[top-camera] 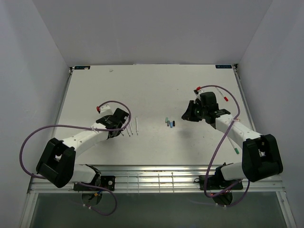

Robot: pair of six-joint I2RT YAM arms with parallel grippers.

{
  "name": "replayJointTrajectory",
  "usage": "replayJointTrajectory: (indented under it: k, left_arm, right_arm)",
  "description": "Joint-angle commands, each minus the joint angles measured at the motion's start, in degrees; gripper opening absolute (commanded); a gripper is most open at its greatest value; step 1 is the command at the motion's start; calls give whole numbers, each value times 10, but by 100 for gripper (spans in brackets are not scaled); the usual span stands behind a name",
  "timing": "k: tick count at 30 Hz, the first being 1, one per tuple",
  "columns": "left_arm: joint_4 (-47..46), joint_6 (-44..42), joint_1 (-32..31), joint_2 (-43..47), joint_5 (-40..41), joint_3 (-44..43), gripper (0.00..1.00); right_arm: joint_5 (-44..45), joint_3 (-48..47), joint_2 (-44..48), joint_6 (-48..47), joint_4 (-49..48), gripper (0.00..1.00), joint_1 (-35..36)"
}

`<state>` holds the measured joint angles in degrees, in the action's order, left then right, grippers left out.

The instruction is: Open the pen caps

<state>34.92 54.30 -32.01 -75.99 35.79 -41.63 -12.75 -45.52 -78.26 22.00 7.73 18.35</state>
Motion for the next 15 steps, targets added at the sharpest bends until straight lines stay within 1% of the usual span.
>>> replayJointTrajectory:
  k: [1, 11, 13, 15]
  left_arm:
    - [-2, 5, 28, -31, 31, -6, 0]
    - [-122, -56, 45, -60, -14, 22, 0]
    - [-140, -68, 47, -59, -27, 27, 5]
    - [-151, -72, 49, -61, -32, 32, 12]
  right_arm:
    - [-4, 0, -10, -14, -2, 8, -1]
    - [-21, -5, -57, -13, -12, 8, -1]
    - [-23, -4, -61, -12, -17, 8, -2]
    - [-33, -2, -72, -8, -27, 9, -2]
